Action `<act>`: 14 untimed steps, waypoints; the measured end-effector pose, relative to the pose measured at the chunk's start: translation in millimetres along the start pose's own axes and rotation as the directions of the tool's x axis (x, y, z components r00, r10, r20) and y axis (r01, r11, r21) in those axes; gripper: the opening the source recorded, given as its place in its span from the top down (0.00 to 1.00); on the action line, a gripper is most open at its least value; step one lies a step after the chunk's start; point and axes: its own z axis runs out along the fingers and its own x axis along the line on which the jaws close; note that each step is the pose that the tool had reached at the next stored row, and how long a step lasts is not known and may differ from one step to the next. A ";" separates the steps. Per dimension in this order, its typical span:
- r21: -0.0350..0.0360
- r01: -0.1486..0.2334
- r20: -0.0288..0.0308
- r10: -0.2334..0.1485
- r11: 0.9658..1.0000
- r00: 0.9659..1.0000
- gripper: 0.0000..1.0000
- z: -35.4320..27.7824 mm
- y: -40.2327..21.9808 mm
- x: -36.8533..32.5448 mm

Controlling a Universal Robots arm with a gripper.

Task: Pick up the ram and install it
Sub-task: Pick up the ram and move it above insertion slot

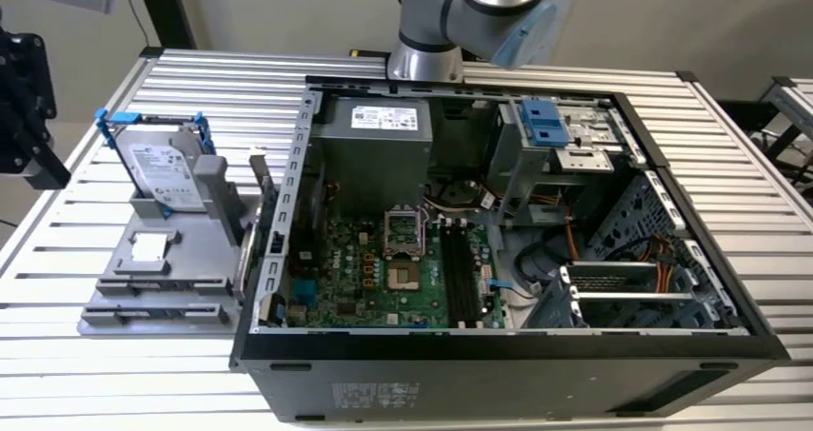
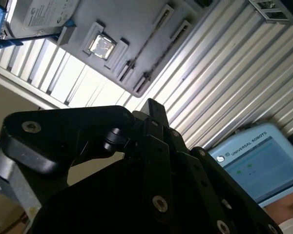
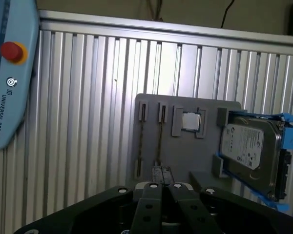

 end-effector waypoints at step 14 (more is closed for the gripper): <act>0.002 -0.053 0.001 0.053 0.999 0.999 0.00 3.3 -3.3 0.4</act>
